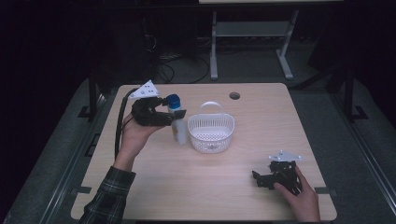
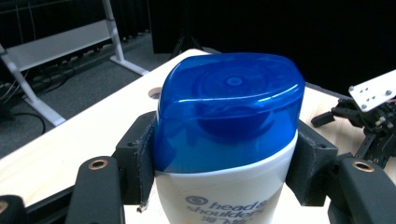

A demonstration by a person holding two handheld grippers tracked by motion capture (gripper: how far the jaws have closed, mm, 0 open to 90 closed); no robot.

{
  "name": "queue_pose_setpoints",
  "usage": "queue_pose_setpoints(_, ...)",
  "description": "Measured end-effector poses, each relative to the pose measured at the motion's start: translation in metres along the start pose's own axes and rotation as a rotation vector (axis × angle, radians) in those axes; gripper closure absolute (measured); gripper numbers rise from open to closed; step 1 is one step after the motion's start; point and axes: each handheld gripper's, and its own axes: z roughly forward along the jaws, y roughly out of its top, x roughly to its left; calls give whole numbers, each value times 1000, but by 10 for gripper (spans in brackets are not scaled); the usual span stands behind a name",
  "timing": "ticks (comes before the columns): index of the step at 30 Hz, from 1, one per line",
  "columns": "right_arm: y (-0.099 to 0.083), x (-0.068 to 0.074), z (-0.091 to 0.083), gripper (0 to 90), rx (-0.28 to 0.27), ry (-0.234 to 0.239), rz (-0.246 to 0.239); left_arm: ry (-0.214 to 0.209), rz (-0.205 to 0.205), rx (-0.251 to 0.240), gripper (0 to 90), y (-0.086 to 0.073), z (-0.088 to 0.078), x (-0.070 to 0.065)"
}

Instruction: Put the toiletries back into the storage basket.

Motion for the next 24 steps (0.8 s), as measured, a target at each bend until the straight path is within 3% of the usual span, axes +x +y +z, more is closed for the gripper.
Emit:
queue_pose_setpoints(16, 0, 0, 0, 0, -1, -1, 1, -21, 34, -27, 355, 28, 16, -3)
queue_pose_setpoints(24, 0, 0, 0, 0, 0, 0, 0, -25, 42, -39, 354, 31, 27, -5)
